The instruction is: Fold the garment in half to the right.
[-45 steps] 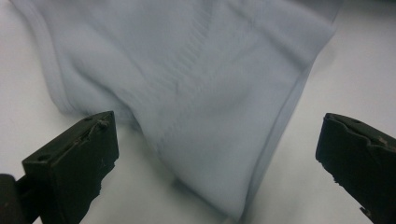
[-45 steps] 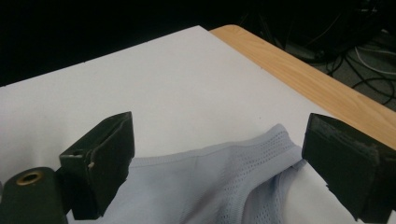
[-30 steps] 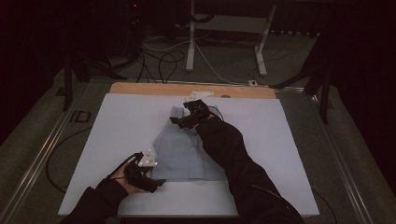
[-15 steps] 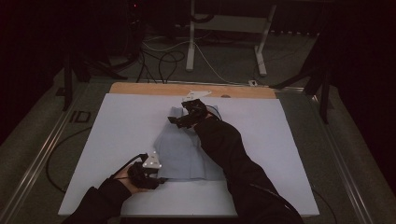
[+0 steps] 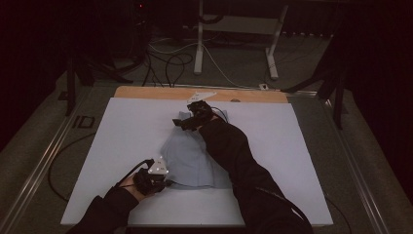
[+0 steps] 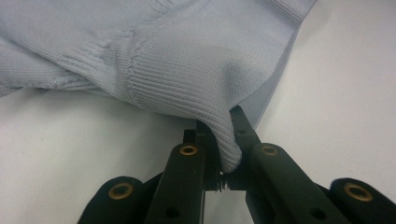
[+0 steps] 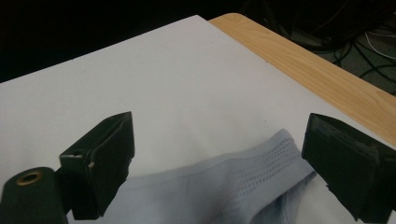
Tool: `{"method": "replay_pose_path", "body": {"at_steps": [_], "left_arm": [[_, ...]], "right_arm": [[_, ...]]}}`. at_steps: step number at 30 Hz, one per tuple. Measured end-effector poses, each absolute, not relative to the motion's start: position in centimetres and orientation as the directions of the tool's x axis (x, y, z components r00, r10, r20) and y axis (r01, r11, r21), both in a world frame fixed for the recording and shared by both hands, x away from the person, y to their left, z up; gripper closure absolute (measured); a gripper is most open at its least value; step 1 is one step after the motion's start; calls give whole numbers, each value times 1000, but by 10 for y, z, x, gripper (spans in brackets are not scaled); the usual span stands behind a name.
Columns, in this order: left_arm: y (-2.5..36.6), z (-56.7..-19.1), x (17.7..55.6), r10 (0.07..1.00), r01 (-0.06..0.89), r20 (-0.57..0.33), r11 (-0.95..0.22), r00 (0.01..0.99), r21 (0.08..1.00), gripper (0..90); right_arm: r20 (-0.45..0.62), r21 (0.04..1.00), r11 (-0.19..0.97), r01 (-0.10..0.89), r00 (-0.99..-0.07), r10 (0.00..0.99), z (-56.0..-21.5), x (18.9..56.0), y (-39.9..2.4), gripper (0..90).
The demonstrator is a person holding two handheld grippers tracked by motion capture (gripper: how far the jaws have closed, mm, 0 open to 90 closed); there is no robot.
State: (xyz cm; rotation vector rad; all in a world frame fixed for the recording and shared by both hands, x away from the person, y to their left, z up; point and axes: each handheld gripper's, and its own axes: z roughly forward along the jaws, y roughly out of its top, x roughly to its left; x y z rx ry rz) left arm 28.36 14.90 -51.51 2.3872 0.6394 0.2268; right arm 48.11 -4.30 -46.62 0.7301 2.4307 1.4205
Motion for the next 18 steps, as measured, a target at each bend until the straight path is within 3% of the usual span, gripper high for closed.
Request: {"method": "replay_pose_path", "body": {"at_steps": [18], "left_arm": [[150,-514,281,503,387,-4,-660,864,644,884]], "right_arm": [[73,824,393,408,-765,640,-476,519,-25,104]]}}
